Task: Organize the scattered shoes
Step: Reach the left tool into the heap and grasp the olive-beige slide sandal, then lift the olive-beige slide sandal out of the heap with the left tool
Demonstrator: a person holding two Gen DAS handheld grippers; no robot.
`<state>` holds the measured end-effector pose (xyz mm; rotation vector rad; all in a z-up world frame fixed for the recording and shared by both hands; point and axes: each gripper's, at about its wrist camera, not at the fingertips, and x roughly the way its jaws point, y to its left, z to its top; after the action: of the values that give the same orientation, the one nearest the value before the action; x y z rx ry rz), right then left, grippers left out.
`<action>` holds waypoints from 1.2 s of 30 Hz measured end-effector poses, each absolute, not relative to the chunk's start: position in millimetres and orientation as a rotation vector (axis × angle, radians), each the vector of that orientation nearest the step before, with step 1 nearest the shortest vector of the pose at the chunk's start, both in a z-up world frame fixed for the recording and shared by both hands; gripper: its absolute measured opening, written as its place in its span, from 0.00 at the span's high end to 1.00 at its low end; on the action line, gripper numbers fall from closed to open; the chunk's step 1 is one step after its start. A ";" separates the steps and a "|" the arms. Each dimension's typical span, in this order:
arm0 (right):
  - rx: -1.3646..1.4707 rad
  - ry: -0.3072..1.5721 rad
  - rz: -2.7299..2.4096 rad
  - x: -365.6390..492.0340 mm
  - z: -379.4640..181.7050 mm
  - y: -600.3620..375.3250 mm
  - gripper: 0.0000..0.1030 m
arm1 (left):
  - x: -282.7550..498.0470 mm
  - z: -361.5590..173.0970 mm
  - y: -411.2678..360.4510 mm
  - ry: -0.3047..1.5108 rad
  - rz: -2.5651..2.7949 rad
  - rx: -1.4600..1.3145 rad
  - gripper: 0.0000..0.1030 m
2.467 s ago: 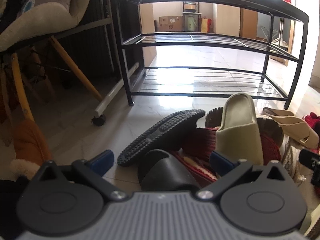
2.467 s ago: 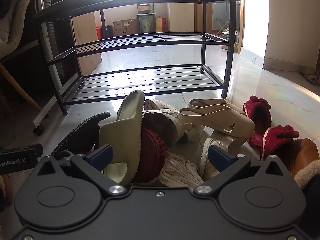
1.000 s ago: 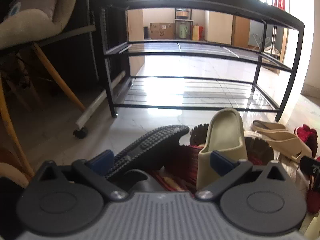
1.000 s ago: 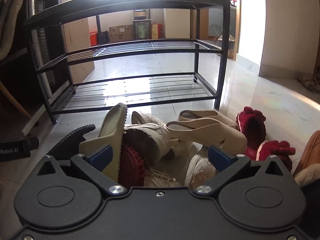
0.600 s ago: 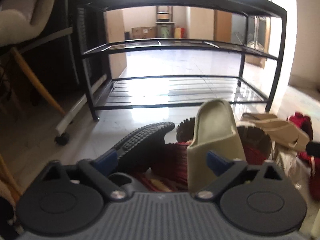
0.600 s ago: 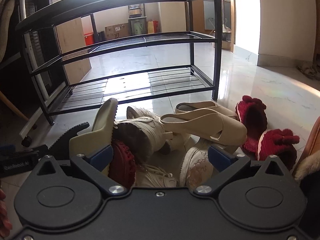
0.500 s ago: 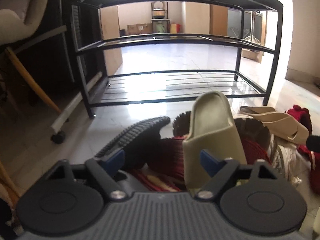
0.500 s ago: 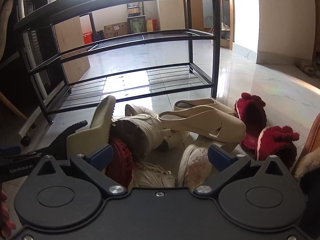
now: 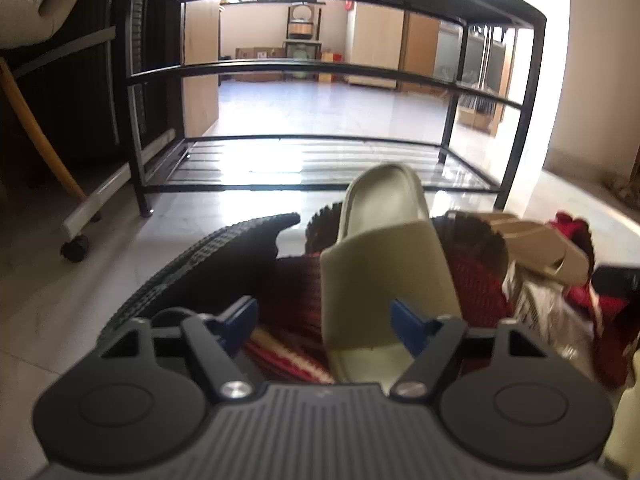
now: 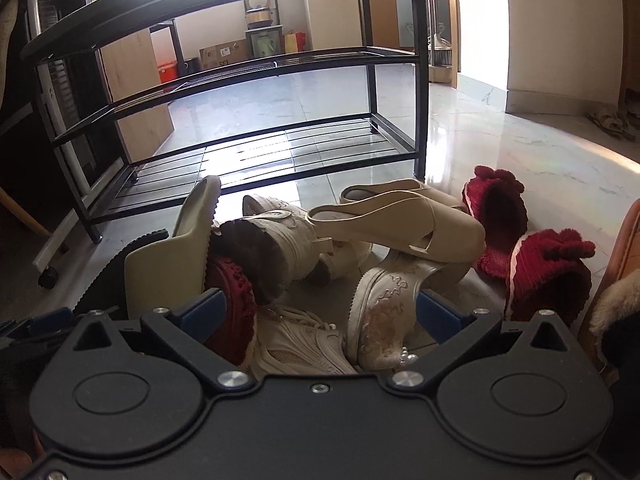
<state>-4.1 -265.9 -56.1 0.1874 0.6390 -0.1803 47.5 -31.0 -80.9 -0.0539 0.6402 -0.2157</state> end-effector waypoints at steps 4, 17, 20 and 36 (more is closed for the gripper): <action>0.197 0.639 -0.182 -4.8 -58.1 -265.7 0.00 | 45.6 -85.3 -29.9 0.613 -0.220 -0.079 0.01; 0.221 0.649 -0.194 -5.2 -69.6 -271.1 0.00 | 99.8 -87.0 -39.8 0.628 -0.271 -0.291 0.00; 0.226 0.654 -0.198 -4.9 -73.4 -273.6 0.00 | 108.3 -93.0 -45.3 0.636 -0.271 -0.265 0.00; 0.256 0.677 -0.226 -4.2 -91.0 -287.4 0.00 | 118.4 -119.9 -64.2 0.639 -0.337 -0.215 0.02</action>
<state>-4.2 -287.4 -91.0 0.2559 0.6766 -0.2257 118.4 -64.2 -119.9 -0.2152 0.6389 -0.3368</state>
